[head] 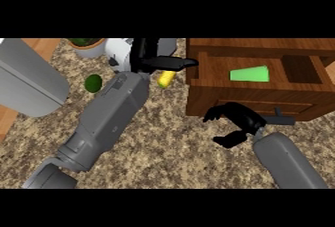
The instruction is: Pick up the cup, place it into the drawer and close the drawer
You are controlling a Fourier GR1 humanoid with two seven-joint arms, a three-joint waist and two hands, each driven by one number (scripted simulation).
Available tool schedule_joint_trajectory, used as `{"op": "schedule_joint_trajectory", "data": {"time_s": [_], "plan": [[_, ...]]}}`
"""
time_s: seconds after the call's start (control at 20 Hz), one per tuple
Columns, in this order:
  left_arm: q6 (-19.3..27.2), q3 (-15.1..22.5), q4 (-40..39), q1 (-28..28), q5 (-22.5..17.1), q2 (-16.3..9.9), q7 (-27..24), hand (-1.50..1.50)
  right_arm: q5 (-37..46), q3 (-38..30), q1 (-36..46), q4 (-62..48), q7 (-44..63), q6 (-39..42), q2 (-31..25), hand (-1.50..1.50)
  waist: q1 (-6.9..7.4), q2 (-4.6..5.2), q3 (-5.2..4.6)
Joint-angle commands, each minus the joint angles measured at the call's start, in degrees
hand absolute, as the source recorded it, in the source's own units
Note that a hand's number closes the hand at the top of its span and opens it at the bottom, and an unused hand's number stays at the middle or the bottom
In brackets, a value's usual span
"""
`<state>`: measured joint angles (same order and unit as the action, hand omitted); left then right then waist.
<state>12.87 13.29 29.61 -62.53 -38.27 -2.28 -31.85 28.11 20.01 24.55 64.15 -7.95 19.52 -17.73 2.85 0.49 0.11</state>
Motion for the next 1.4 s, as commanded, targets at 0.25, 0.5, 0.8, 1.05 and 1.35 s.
{"op": "schedule_joint_trajectory", "data": {"time_s": [0.25,0.5,0.8,1.05,1.35], "plan": [[-6.2,0.5,6.8,9.2,-0.4,-4.8,0.6,-1.50,0.2,-9.1,13.6,-24.9,-14.6,-8.1,-0.3,1.50,3.83,0.72,0.15],[-7.4,0.6,10.4,10.9,-0.8,-7.7,3.0,-1.50,-1.5,-14.8,21.4,-32.6,-16.3,-11.3,-1.8,1.50,5.91,1.07,0.23],[-9.4,0.9,12.0,11.7,-0.8,-8.7,3.7,-1.50,-4.0,-19.4,28.3,-36.4,-13.6,-10.8,-5.6,1.50,7.21,2.07,0.23],[-10.5,1.2,13.4,12.5,-1.1,-9.0,4.6,-1.50,-6.5,-21.3,29.9,-35.7,-12.9,-7.6,-7.4,1.50,7.89,2.06,0.20],[-12.6,1.7,14.4,14.2,-1.3,-9.9,5.2,-1.50,-7.7,-21.7,29.3,-33.7,-12.9,-5.3,-8.8,1.50,9.46,2.32,0.14]]}}
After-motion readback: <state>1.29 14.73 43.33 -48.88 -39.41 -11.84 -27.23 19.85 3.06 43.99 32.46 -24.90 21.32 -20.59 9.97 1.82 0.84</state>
